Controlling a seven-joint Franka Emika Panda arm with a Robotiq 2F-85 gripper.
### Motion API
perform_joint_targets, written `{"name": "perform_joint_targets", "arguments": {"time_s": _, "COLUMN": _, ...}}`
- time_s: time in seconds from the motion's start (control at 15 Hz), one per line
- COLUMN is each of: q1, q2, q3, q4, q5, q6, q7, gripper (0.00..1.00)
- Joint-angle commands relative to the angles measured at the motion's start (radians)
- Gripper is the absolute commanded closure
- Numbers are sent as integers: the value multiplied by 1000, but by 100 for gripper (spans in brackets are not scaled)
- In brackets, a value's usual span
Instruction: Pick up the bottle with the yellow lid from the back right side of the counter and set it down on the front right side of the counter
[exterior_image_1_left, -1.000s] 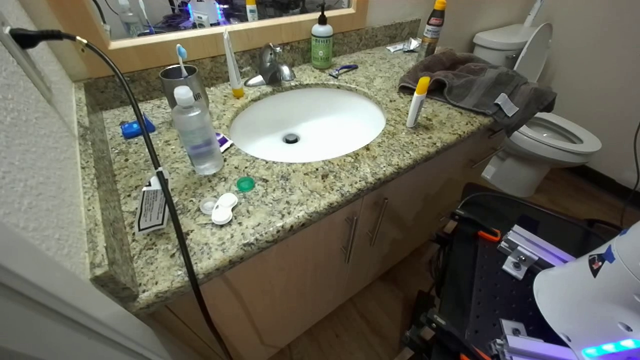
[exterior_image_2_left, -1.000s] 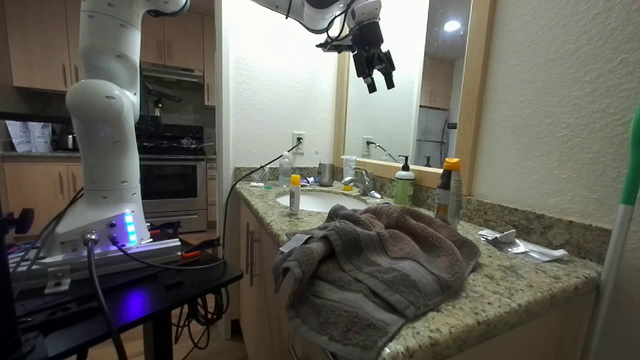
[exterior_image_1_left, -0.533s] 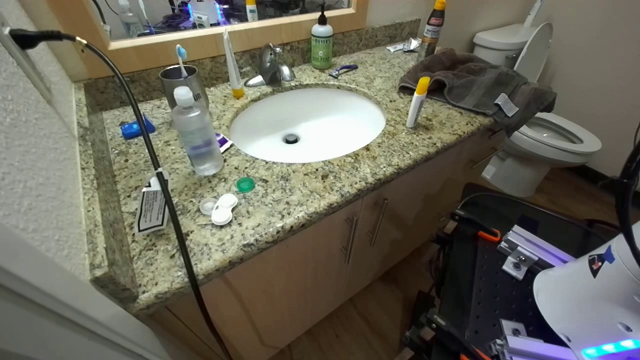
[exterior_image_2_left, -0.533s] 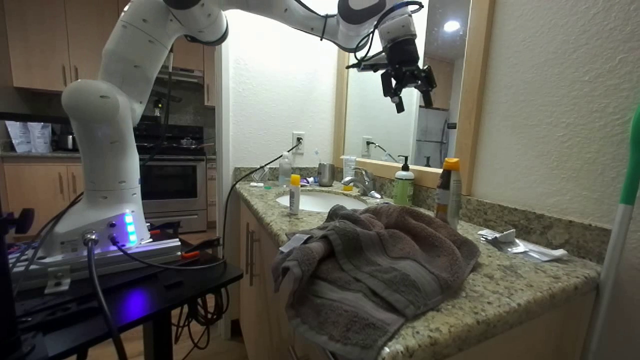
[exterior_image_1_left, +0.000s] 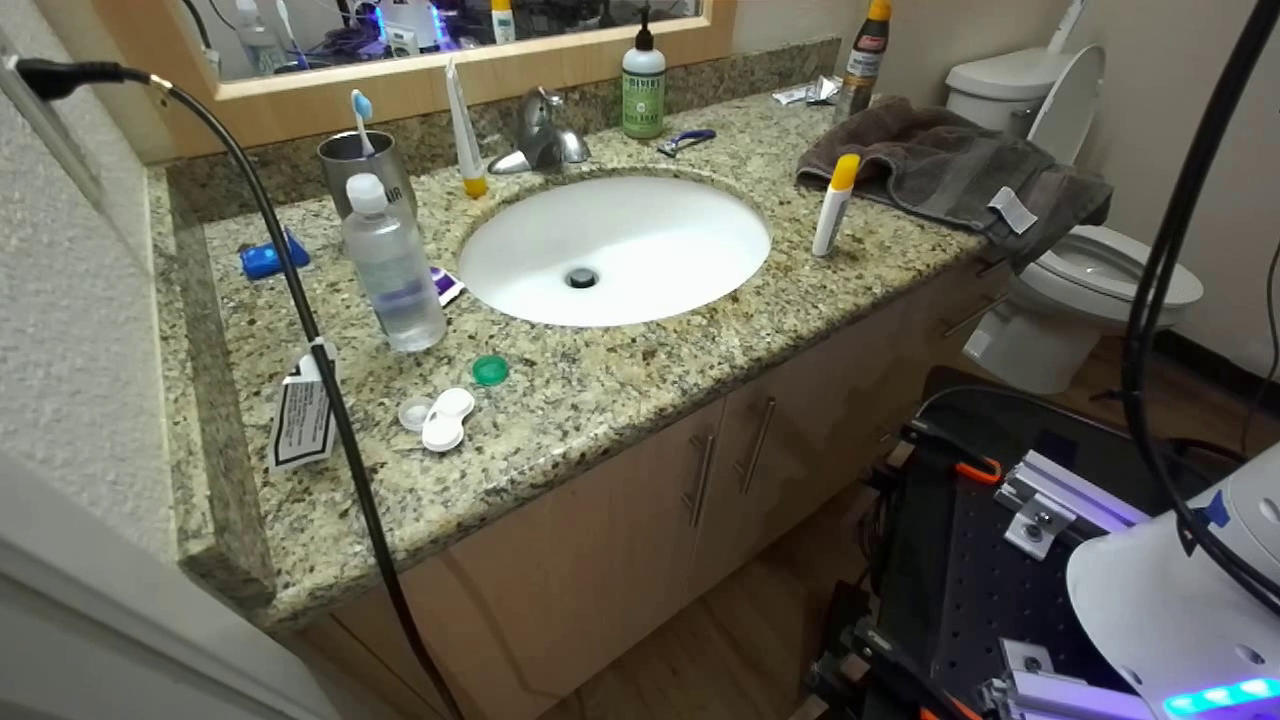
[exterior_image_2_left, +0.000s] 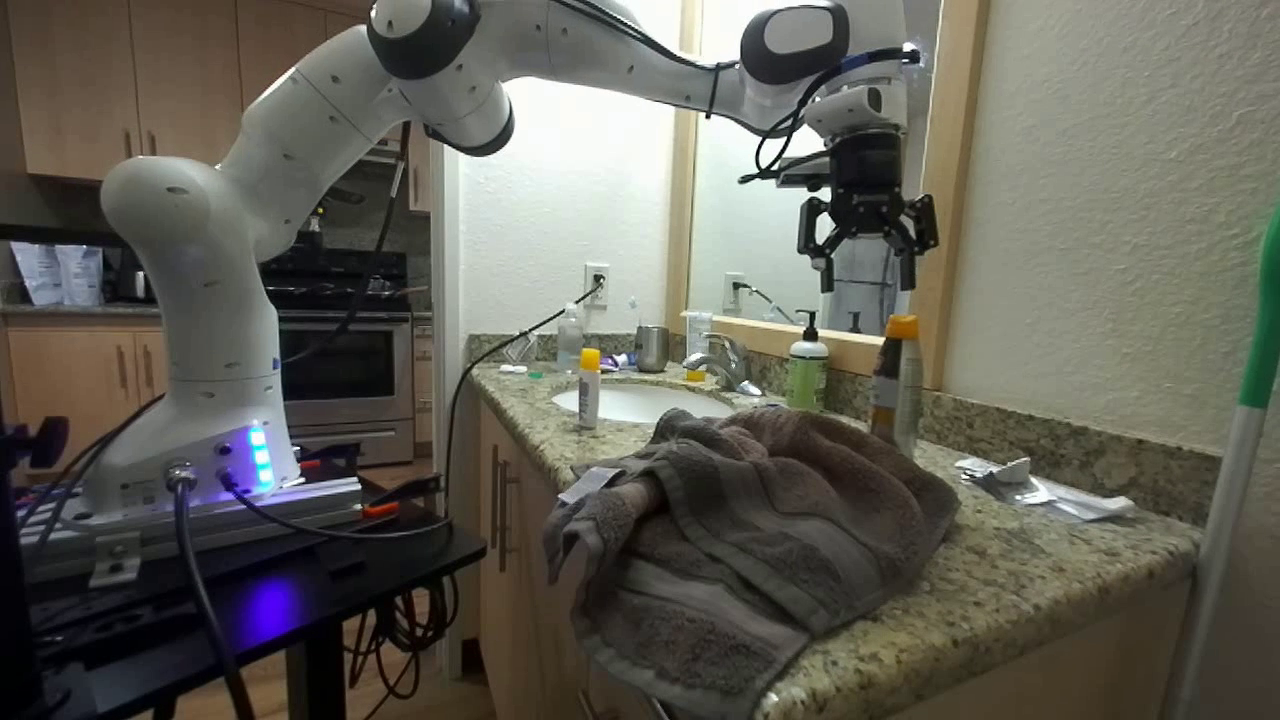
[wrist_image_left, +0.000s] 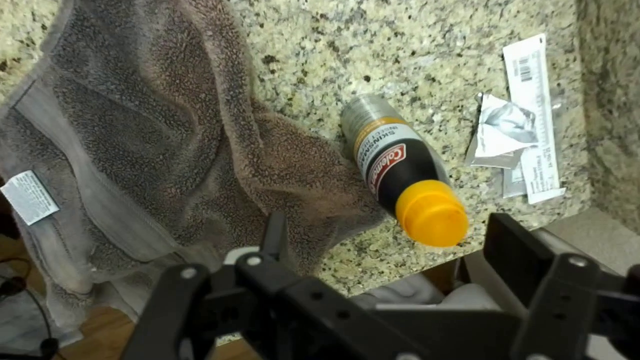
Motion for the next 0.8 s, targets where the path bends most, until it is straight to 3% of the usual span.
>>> {"name": "perform_joint_targets", "arguments": {"time_s": 0.0, "q1": -6, "q2": 12, "q3": 1, "q4": 17, "q5": 3, "q6": -7, "q7": 5, "gripper": 0}}
{"name": "perform_joint_targets", "arguments": {"time_s": 0.13, "q1": -13, "q2": 25, "q3": 13, "q4": 37, "q5": 8, "q6": -15, "q7": -30, "gripper": 0}}
{"name": "perform_joint_targets", "arguments": {"time_s": 0.2, "q1": -65, "q2": 57, "q3": 84, "q4": 99, "q5": -16, "q6": -64, "q7": -63, "gripper": 0}}
{"name": "perform_joint_targets", "arguments": {"time_s": 0.4, "q1": -113, "q2": 127, "q3": 125, "q4": 158, "q5": -12, "q6": -66, "q7": -98, "gripper": 0}}
{"name": "perform_joint_targets", "arguments": {"time_s": 0.6, "q1": -136, "q2": 205, "q3": 89, "q4": 251, "q5": 12, "q6": -71, "q7": -24, "gripper": 0}}
{"name": "perform_joint_targets", "arguments": {"time_s": 0.67, "q1": -102, "q2": 145, "q3": 90, "q4": 143, "q5": -4, "q6": -30, "q7": -53, "gripper": 0}}
{"name": "perform_joint_targets", "arguments": {"time_s": 0.73, "q1": -114, "q2": 167, "q3": 90, "q4": 169, "q5": -4, "q6": -30, "q7": -40, "gripper": 0}}
